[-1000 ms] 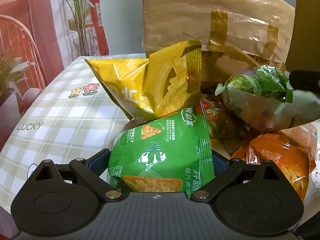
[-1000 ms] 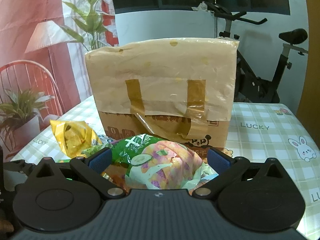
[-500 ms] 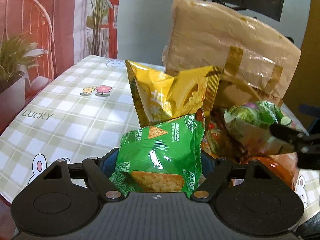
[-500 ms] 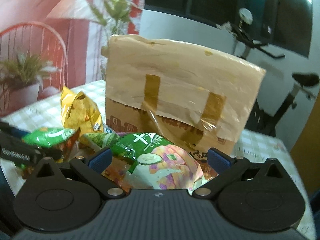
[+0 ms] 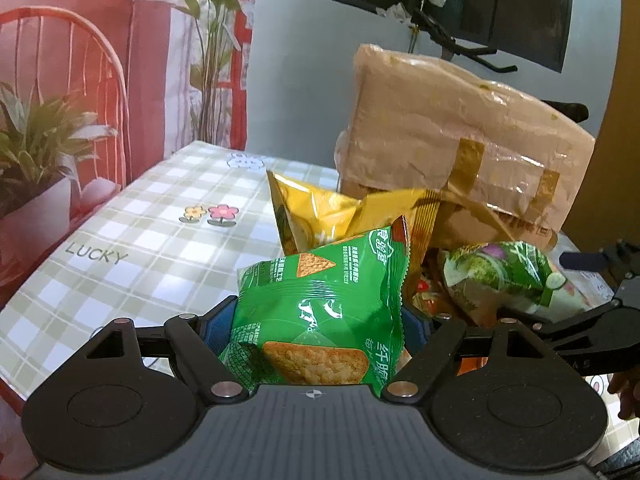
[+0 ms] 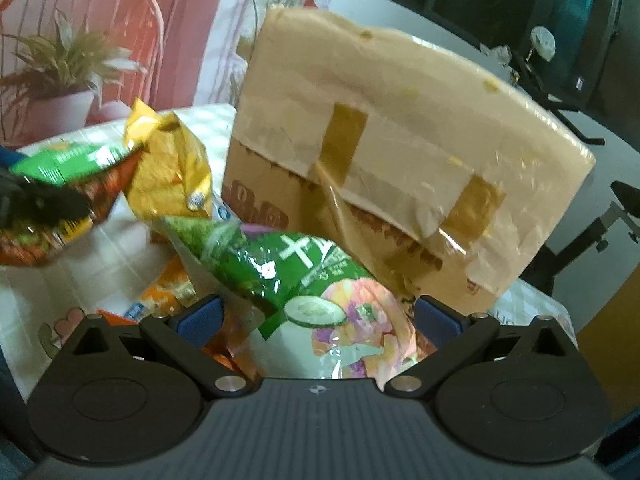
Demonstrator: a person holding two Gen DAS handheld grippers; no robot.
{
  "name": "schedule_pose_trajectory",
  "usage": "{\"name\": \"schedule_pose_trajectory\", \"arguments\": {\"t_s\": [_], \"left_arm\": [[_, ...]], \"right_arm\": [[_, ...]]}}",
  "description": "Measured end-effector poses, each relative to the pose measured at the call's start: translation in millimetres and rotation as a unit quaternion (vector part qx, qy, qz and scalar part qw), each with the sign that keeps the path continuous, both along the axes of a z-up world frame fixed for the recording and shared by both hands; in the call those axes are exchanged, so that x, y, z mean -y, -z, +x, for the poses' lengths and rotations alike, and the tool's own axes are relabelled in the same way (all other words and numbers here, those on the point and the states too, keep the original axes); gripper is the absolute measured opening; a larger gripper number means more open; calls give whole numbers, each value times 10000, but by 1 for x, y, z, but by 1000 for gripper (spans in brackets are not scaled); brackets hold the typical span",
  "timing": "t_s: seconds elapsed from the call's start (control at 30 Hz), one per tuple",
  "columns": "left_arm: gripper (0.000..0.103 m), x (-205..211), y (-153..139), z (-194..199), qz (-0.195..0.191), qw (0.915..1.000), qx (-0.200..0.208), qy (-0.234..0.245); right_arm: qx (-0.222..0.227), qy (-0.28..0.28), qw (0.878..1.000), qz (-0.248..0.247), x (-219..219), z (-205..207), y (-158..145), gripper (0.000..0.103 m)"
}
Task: Organize snacks
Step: 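Lift the green chip bag with the left tool while the right tool lifts the pale green bag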
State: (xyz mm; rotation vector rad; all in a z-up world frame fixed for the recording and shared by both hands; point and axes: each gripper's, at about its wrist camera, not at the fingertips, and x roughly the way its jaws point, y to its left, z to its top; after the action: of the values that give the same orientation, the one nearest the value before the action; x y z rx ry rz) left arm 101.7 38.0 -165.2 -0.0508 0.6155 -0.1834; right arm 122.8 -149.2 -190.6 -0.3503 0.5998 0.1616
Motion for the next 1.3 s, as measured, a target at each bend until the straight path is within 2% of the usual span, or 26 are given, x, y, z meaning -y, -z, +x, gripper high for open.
{"name": "schedule_pose_trajectory", "arguments": {"t_s": [0.1,0.3,0.4,0.43,0.7,1.07,1.3], "left_arm": [[83,1,-4,-3,45,9999,141,-14],[83,1,-10,-6,102,9994,341,-60],[83,-1,-15,-9,121,9988,460,-97],[83,-1,-17,-10,130,9986,509,-104],[83,0,-32,-18,229,9959,863,-147],[83,2,-48,-23,340,9922,1189,-166],[83,3,-71,-18,344,9887,1457,-81]], "right_arm": [[-118,53,9998,164,6,0,2,100],[-271,-18,9988,417,14,0,3,86],[-287,-125,9979,559,20,-5,-1,73],[-232,-135,9976,633,21,-8,-4,65],[238,-155,9928,1164,35,-28,-37,58],[786,-287,9811,1745,45,-50,-71,57],[1091,-426,9737,1953,50,-56,-98,57]]}}
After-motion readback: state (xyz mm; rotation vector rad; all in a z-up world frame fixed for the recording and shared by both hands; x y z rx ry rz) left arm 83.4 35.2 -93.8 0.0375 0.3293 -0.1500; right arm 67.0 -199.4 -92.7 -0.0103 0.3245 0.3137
